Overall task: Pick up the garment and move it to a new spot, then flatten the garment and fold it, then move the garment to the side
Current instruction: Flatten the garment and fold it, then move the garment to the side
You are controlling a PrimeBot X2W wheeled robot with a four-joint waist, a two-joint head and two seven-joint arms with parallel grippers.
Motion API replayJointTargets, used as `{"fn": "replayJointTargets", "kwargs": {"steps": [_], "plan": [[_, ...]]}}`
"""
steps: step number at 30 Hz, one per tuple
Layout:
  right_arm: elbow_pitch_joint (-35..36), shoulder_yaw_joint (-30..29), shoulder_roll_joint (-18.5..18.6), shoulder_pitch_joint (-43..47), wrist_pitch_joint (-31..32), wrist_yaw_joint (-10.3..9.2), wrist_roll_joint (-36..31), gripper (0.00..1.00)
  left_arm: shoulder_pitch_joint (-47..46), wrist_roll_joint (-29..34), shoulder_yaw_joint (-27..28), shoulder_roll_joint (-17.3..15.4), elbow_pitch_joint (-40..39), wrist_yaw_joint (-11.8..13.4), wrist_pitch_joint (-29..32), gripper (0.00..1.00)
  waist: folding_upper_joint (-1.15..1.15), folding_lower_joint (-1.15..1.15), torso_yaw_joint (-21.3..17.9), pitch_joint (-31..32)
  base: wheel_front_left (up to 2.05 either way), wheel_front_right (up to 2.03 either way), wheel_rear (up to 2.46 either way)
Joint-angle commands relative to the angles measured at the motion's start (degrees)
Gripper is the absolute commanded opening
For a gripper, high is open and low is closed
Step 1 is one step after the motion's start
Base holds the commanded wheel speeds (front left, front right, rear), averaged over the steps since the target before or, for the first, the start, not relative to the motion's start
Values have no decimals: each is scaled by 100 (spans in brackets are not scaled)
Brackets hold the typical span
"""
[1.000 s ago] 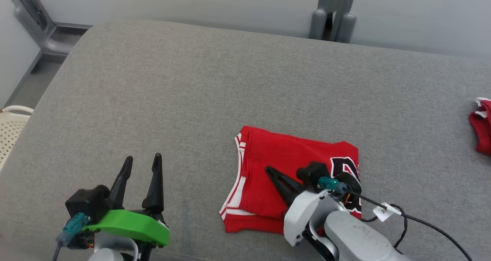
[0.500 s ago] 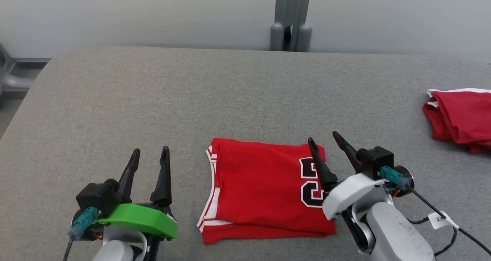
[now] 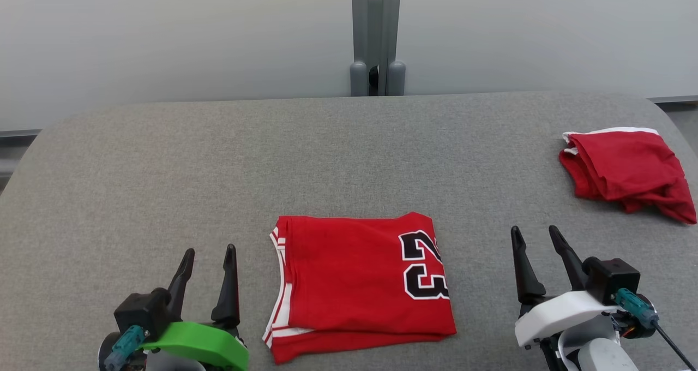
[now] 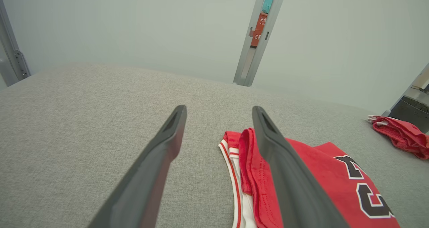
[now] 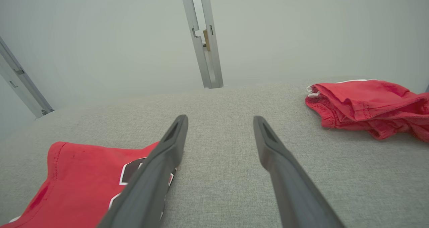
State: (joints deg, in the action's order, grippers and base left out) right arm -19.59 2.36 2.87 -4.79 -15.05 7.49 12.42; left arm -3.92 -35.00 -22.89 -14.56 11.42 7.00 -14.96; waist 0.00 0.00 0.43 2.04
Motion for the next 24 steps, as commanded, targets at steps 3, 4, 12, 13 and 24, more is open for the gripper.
{"fn": "replayJointTargets", "kwargs": {"steps": [3,4,12,13,24], "plan": [[202,-116,9,175,26,-1,-92,100,116,135,80,-31,76,-34,-21,100,0,0,-14,50,0,0,0],[240,-130,10,200,41,-1,-107,100,122,164,96,-43,93,-39,-21,100,0,0,-12,54,0,0,0],[370,-114,10,363,134,-1,-46,100,188,256,240,25,179,-100,-23,100,0,0,26,70,0,0,0],[373,-106,10,367,140,-1,-41,100,198,272,261,34,192,-107,-23,100,0,0,29,70,0,0,0],[409,-106,10,367,182,-1,-142,100,200,397,380,138,256,-198,-24,100,0,0,75,57,0,0,0]]}}
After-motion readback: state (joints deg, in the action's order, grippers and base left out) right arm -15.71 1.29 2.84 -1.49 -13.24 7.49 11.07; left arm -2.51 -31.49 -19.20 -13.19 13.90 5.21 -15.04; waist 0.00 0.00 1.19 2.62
